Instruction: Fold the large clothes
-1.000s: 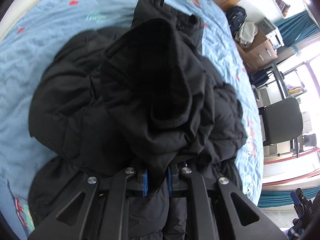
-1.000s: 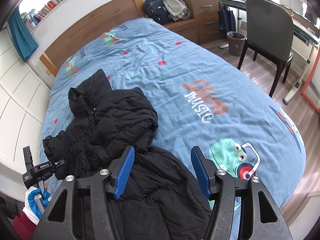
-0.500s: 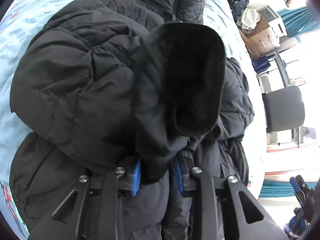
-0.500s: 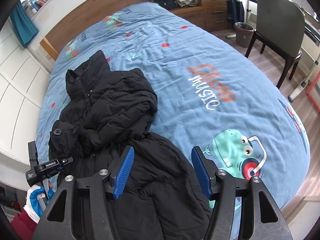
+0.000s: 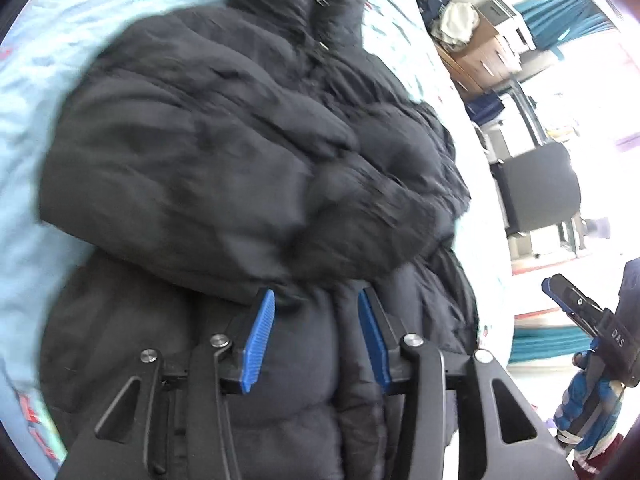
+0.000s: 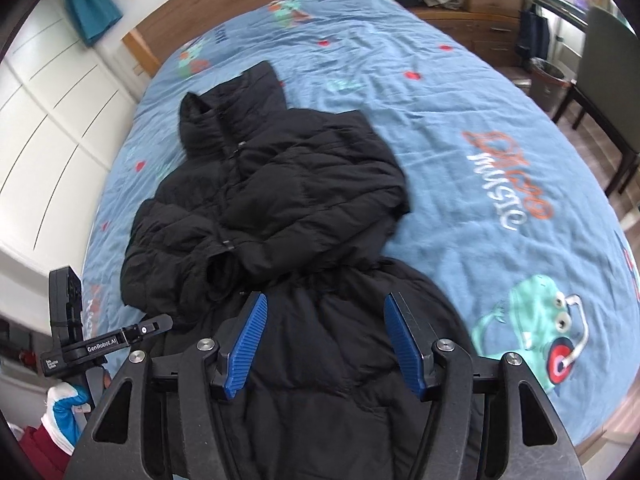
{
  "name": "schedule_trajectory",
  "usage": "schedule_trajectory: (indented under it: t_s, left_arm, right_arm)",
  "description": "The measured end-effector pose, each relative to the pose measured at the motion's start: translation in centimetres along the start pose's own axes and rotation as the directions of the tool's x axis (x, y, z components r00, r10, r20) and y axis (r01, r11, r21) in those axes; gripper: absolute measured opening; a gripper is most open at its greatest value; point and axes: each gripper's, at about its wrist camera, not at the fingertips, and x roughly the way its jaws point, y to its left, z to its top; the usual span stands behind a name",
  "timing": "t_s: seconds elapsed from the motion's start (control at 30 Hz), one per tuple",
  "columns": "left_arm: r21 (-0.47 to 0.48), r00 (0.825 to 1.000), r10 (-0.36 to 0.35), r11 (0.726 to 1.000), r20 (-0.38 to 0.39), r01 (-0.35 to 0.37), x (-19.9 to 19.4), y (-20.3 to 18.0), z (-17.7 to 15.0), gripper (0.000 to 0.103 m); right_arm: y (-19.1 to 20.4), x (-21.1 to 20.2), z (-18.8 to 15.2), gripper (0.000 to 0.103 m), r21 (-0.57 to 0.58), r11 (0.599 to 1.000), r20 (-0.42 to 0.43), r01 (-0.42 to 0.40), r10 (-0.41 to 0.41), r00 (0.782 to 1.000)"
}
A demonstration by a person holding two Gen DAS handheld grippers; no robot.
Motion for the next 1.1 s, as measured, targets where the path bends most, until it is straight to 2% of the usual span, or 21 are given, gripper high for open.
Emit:
schedule_trajectory:
  t_s: [0.23,0.33,0.43,0.6,0.73,0.83,0.93,1.0,1.1]
  left_arm:
    - [0.002,0.991,0.108,0.994,0.085,-0.109,-3.3,6.0,3.9,0.042]
    - [0.019,0.985,0.136,0.99,0.104,-0.139,-3.0,7.8,5.9,0.042]
    - [0.041,0.983,0.155,0.986,0.1,-0.16,-1.3,9.0,6.7,0.042]
    - [0.018,0.982,0.177,0.984,0.063,-0.178,3.5,11.4,5.7,0.044]
    - [-0.002,0.979,0.185,0.983,0.088,-0.185,5.0,11.8,4.7,0.045]
    - [0.011,0.972,0.215,0.976,0.098,-0.217,5.2,11.4,4.5,0.046]
    - [0.025,0.965,0.239,0.97,0.109,-0.243,3.8,10.1,4.5,0.046]
    - [0.029,0.961,0.233,0.97,0.147,-0.24,1.8,9.2,4.7,0.046]
    - [0.05,0.947,0.251,0.963,0.202,-0.266,-0.3,7.7,6.4,0.047]
  right_arm:
    - [11.3,5.4,0.8,0.061,-0.194,0.972,-0.029,-0.134,0.131,0.991]
    - [14.8,8.0,0.9,0.061,-0.245,0.959,-0.039,-0.143,0.137,0.99]
    - [17.2,11.6,0.4,0.061,-0.301,0.946,-0.071,-0.123,0.106,0.992]
    - [15.6,18.0,-1.5,0.061,-0.312,0.947,-0.179,-0.076,0.02,0.984]
    - [12.7,21.4,-2.8,0.061,-0.253,0.96,-0.235,-0.121,0.06,0.97]
    - [12.8,21.2,-2.8,0.061,-0.287,0.948,-0.24,-0.138,0.068,0.968]
    - [13.2,20.0,-2.4,0.061,-0.329,0.931,-0.253,-0.16,0.076,0.964]
    - [13.5,18.4,-1.8,0.061,-0.357,0.915,-0.241,-0.186,0.102,0.965]
    - [14.6,16.0,-0.8,0.061,-0.42,0.88,-0.2,-0.22,0.147,0.969]
